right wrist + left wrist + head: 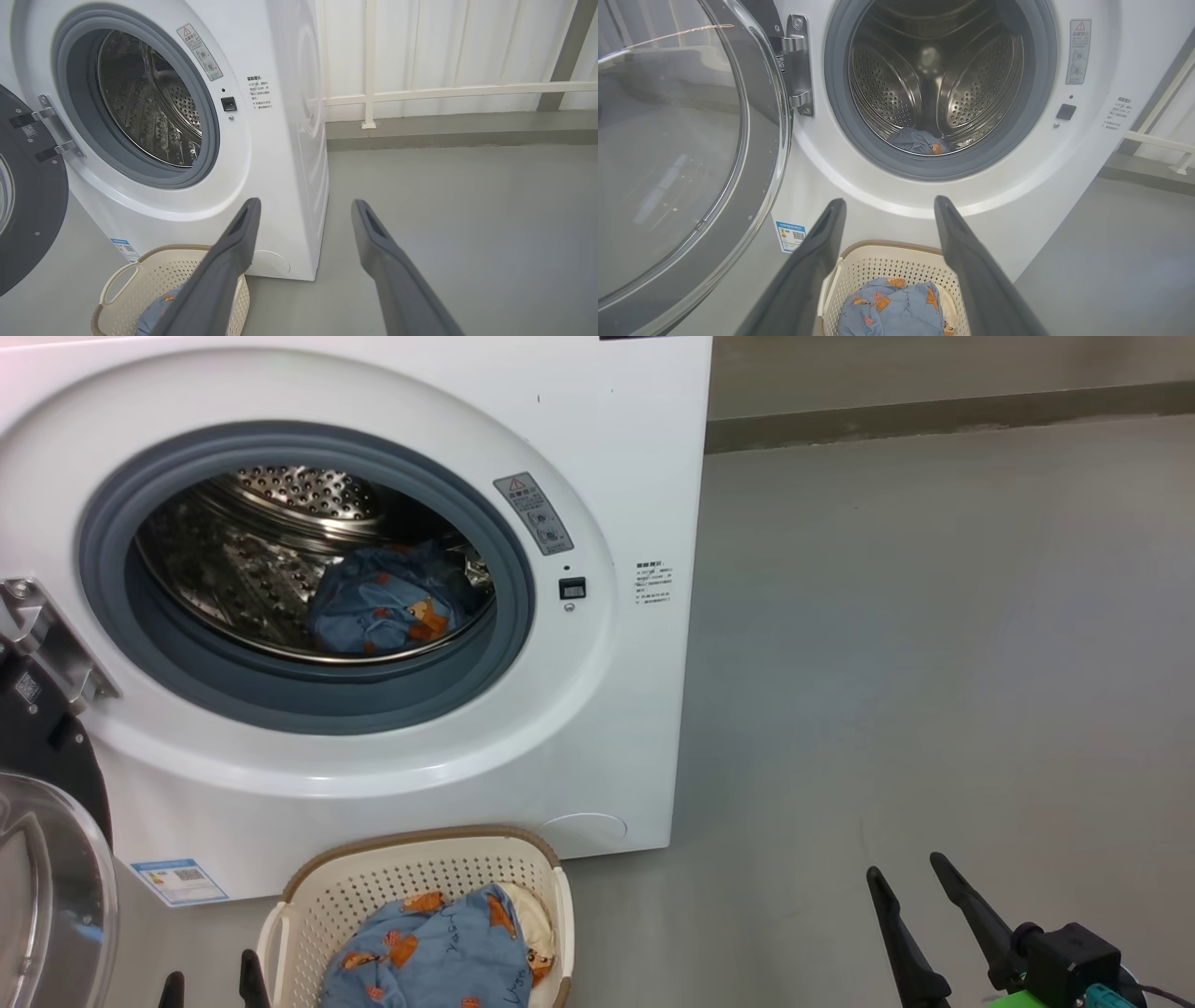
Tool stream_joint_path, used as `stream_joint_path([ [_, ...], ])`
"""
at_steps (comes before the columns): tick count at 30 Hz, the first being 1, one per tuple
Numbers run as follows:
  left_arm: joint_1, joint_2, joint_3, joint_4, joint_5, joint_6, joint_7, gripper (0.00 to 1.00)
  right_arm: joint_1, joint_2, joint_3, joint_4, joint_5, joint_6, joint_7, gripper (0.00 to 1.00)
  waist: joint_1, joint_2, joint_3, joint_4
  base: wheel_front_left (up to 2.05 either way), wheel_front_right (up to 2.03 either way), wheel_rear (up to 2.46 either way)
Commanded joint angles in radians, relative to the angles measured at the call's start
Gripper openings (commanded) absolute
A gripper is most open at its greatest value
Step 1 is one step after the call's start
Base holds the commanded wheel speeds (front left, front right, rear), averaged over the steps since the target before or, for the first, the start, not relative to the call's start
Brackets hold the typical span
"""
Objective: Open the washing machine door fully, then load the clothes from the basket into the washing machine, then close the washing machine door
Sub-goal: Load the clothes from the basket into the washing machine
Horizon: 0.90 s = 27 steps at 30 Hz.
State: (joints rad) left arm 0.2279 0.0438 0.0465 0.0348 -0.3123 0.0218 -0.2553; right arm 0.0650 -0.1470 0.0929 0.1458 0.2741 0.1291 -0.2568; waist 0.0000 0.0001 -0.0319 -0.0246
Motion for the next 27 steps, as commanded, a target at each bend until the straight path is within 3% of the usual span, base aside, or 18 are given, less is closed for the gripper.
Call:
stream_joint_path([
  [1,-0.013,0.006,0.030,-0.029,0.007,0.006,-0.006,1.00,-0.008,-0.010,0.029,-0.026,-0.013,0.002,-0.005,1.00,0.0000,-0.0001,0.003,0.001,0.00,0.00,0.00],
  [14,-0.029,0.006,0.012,0.036,0.029,0.017,-0.006,1.00,-0.012,-0.006,0.042,-0.027,-0.009,0.002,-0.005,1.00,0.0000,-0.0001,0.057,-0.026,0.00,0.00,0.00],
  [23,-0.158,0.006,-0.030,0.165,0.080,0.034,-0.006,1.00,-0.076,0.009,0.057,-0.040,-0.004,0.002,-0.005,1.00,0.0000,-0.0001,0.204,-0.064,0.00,0.00,0.00],
  [27,-0.283,0.011,-0.047,0.288,0.097,0.039,-0.002,1.00,-0.126,0.021,0.068,-0.042,0.002,0.002,-0.005,1.00,0.0000,-0.0001,0.301,-0.087,0.00,0.00,0.00],
])
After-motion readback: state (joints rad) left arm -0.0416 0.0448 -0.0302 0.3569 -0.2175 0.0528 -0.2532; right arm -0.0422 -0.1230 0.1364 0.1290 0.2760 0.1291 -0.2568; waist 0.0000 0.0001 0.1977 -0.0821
